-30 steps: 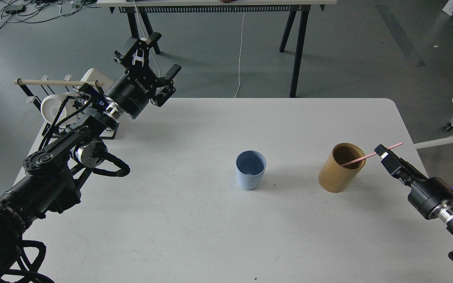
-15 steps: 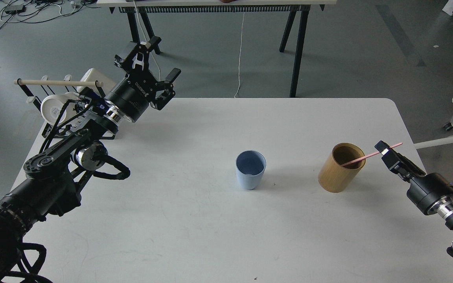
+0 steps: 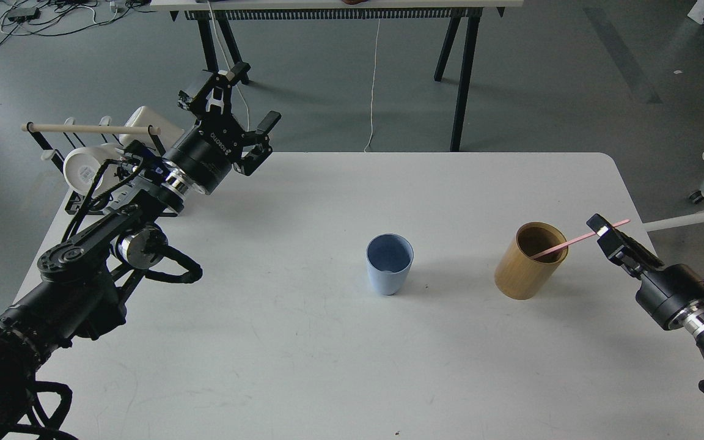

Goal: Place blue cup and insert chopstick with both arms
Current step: 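Pull the pink stick up out of the tan cup with the right gripper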

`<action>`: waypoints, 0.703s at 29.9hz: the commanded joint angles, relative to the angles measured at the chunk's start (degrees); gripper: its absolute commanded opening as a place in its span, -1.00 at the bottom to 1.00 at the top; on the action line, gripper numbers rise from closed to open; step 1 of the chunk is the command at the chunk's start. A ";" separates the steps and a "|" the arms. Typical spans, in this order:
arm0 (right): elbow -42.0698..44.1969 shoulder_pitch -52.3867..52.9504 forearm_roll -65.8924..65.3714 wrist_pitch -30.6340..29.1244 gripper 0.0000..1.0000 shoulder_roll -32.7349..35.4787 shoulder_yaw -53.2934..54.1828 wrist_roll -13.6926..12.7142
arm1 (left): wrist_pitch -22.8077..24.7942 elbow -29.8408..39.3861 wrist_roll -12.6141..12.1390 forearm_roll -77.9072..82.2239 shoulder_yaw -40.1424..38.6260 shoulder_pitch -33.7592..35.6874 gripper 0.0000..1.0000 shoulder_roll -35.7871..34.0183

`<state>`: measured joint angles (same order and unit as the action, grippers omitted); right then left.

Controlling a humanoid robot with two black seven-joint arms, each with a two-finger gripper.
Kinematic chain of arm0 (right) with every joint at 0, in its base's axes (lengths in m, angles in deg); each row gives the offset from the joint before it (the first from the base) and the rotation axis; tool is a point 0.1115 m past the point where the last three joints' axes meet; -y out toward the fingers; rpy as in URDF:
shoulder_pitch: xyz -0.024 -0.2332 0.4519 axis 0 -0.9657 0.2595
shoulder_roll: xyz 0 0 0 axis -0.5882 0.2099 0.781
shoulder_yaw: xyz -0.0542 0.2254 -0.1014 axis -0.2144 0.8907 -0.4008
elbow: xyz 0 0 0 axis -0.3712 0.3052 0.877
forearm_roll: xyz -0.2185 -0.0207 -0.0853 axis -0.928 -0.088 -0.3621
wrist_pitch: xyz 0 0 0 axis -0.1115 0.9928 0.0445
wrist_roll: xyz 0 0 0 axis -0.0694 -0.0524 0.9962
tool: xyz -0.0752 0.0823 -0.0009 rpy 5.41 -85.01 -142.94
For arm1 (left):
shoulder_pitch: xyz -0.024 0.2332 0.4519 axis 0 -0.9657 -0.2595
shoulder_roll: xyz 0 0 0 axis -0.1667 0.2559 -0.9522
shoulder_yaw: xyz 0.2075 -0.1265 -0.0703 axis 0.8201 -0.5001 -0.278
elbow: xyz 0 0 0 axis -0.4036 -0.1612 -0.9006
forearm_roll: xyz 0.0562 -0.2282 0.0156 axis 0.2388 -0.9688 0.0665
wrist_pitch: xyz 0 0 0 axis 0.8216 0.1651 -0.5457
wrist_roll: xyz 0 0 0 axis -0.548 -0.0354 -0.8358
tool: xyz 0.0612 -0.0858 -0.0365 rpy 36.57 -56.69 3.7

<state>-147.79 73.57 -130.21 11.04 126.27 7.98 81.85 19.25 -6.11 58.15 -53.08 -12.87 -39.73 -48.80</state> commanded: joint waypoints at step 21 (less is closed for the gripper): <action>-20.85 7.10 3.96 0.00 -0.97 19.84 9.32 0.00 | 0.00 -2.54 0.00 0.01 0.18 -0.59 0.93 0.67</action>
<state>-169.71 77.10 -126.39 11.04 150.24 17.65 81.85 19.25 -7.49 58.15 -53.14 -12.73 -40.17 -48.30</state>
